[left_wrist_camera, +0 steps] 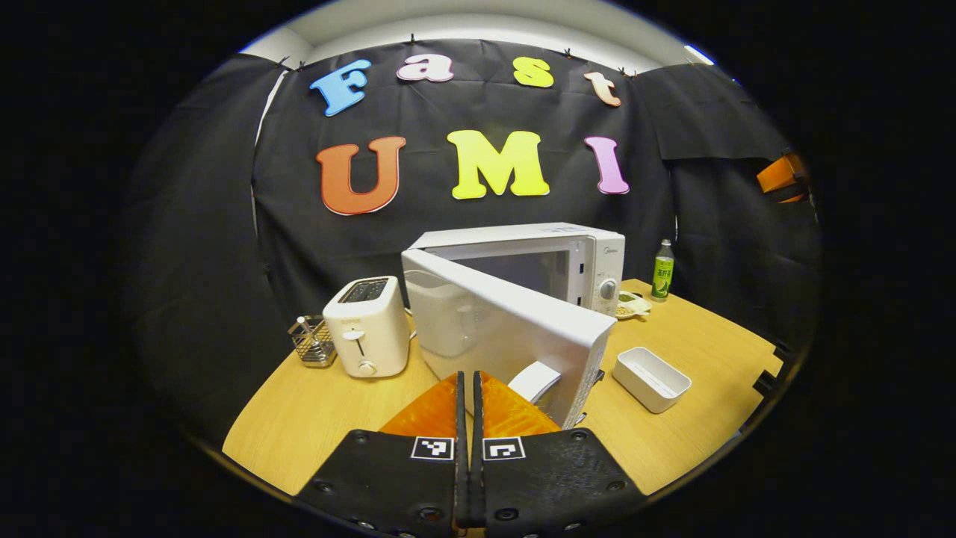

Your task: Open the microwave oven with the left hand, put the food in, and close the microwave oven.

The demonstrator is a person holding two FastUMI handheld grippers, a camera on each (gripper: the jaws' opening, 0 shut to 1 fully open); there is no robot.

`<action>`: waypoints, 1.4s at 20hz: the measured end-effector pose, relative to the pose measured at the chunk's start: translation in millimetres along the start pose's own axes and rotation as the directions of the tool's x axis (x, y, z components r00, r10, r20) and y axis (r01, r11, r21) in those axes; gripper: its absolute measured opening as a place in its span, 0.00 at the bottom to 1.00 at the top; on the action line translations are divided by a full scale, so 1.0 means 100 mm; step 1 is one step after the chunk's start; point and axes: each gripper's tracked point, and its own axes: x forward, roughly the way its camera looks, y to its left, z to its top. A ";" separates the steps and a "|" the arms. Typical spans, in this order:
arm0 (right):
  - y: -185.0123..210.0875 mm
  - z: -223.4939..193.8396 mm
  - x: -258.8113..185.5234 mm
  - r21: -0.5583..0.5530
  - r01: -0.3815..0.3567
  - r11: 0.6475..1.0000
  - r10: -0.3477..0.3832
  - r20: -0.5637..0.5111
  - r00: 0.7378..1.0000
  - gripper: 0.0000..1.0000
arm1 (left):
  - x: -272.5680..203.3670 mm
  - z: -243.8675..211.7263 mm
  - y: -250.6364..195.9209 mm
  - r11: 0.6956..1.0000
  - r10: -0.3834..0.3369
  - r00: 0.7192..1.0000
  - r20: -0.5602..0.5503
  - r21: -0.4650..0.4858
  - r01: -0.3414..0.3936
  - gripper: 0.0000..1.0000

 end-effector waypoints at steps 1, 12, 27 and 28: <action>-0.03 -0.01 0.00 0.001 0.003 1.000 -0.003 -0.001 1.000 0.96 | 0.05 0.03 -0.08 1.000 -0.014 1.000 0.004 0.003 0.014 0.00; -0.31 0.26 -0.01 -0.023 0.045 0.999 -0.043 0.053 0.998 0.96 | 0.62 0.38 -0.80 0.991 -0.127 0.992 0.030 0.036 0.126 0.00; -0.62 0.31 0.23 -0.012 0.117 0.993 -0.117 0.030 0.993 0.96 | 1.50 0.58 -1.31 0.980 -0.193 0.981 0.022 0.060 0.191 0.00; -0.63 0.32 0.25 -0.011 0.120 0.993 -0.120 0.029 0.992 0.96 | 1.58 0.59 -1.32 0.980 -0.193 0.981 0.024 0.058 0.191 0.00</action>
